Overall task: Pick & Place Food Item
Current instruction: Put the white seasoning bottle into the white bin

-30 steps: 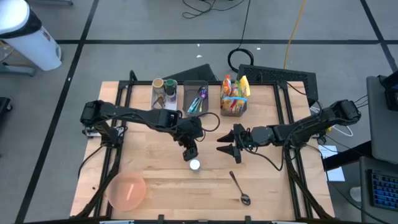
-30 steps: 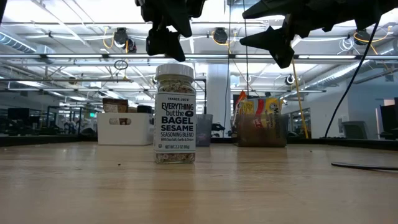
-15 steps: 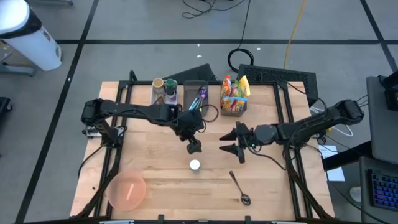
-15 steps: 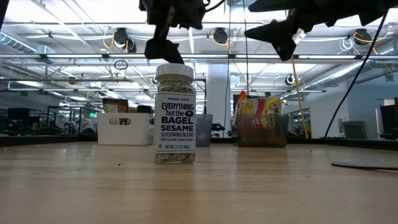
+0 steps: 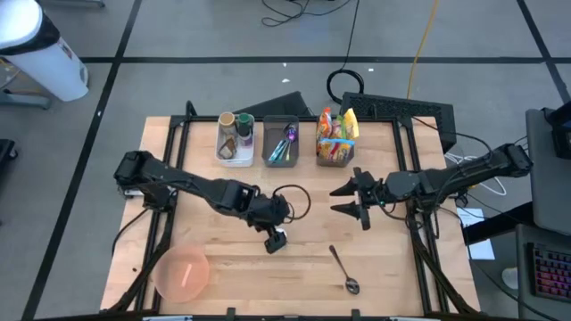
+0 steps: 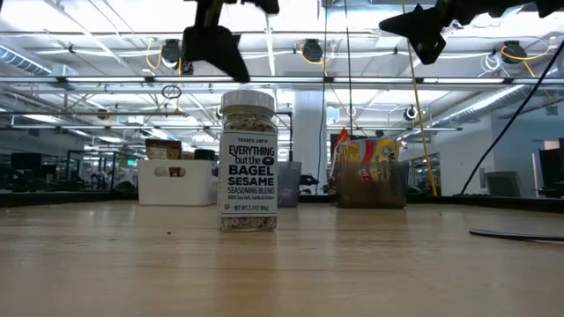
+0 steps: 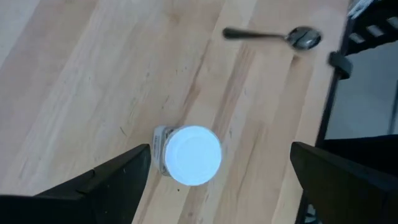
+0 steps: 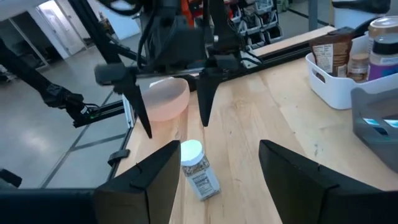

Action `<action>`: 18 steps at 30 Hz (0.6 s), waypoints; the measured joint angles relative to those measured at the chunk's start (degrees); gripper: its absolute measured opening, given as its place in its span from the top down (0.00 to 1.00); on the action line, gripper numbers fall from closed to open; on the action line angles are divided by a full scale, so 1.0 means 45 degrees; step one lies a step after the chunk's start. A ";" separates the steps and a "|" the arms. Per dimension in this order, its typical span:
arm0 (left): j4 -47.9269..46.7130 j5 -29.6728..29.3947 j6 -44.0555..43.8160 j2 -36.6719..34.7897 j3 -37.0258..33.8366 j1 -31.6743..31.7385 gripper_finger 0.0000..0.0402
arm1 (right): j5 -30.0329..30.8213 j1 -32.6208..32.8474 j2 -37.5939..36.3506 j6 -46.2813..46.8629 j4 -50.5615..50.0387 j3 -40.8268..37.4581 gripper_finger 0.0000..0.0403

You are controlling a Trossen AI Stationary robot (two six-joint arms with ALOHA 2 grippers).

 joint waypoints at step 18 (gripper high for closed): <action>-0.0833 -0.0046 -0.0210 0.1443 0.0083 -0.0214 0.02 | 0.0014 0.0044 0.0193 0.0165 -0.0481 -0.0010 0.48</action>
